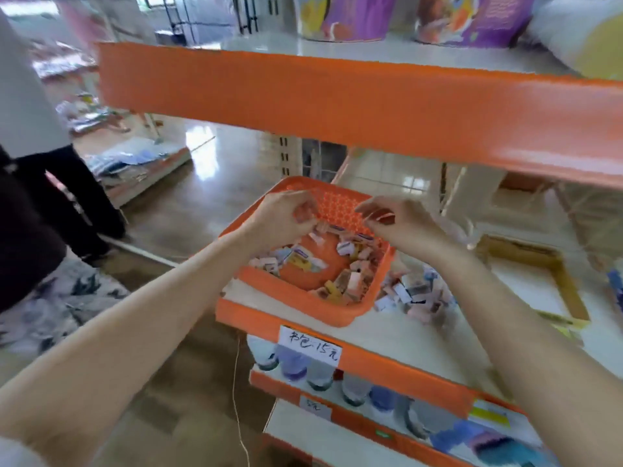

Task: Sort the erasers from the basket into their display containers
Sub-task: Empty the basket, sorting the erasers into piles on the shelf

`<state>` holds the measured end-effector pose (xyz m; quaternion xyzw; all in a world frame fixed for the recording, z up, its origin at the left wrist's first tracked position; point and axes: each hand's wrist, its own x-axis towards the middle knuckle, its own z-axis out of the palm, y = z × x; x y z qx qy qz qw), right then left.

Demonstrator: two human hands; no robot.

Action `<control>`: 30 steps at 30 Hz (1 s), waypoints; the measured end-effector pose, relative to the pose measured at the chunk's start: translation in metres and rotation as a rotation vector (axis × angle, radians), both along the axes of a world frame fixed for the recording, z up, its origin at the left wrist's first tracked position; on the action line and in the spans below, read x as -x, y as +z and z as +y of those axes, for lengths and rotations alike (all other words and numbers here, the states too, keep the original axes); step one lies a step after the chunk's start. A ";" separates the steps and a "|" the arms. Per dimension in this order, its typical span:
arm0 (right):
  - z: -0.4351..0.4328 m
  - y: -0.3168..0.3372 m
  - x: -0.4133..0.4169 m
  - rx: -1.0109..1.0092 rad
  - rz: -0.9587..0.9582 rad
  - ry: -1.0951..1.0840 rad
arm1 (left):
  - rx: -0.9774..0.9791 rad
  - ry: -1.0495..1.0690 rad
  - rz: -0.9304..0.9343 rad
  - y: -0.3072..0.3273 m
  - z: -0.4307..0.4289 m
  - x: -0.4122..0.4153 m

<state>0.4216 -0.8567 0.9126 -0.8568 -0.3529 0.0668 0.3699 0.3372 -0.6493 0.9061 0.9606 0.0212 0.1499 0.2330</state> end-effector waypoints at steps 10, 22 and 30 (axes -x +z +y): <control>0.105 -0.005 0.006 0.362 -0.112 0.351 | 0.136 0.187 -0.026 -0.006 0.052 0.073; 0.144 -0.048 0.011 0.558 -0.258 0.480 | 0.062 0.171 0.009 0.001 0.056 0.084; 0.131 -0.043 0.000 0.498 -0.170 0.389 | -0.064 0.139 0.314 0.016 0.042 0.073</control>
